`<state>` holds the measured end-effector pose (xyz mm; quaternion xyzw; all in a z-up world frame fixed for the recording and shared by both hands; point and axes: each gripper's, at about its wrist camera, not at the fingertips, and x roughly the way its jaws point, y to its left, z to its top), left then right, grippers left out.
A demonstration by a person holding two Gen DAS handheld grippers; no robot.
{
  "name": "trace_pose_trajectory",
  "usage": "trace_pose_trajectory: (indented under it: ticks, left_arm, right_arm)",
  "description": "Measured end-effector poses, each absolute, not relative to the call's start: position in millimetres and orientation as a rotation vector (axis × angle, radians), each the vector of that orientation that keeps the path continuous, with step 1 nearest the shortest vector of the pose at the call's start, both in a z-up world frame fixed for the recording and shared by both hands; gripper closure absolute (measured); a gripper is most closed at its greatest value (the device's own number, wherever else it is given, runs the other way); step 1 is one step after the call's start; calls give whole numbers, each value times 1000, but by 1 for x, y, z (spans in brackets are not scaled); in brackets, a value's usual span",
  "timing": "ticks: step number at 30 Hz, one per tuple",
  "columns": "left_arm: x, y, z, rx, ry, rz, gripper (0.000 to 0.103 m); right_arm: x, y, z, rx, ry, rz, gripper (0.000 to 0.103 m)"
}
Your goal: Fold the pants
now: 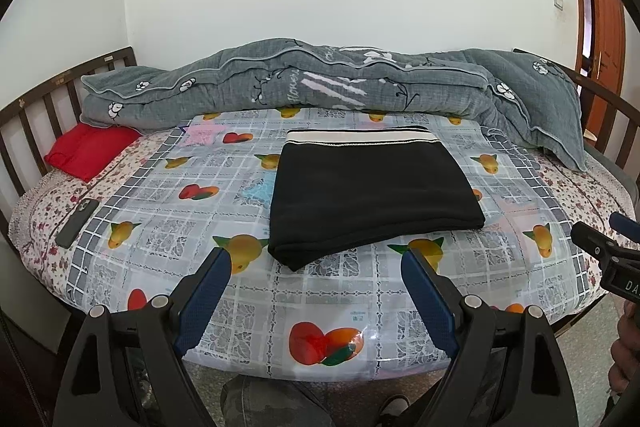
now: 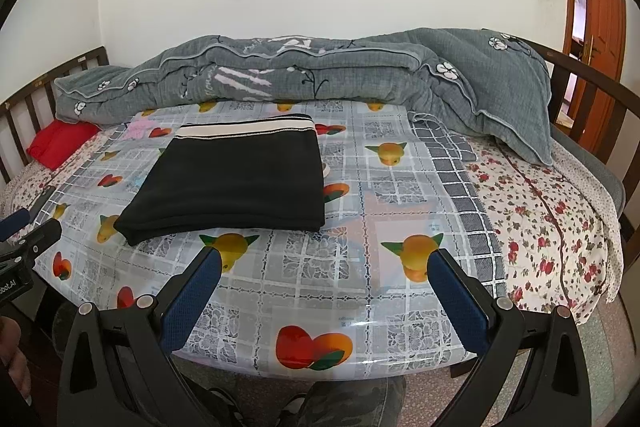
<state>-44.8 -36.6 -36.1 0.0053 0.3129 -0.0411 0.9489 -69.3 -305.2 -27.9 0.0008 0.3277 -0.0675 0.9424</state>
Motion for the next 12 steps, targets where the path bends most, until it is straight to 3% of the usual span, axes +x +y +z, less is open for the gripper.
trace_pose_trajectory:
  ticks: [12]
  left_arm:
    - [-45,-35,-36,10,636,-84,17]
  right_arm:
    - [-72,-303,-23,5,662,-137,2]
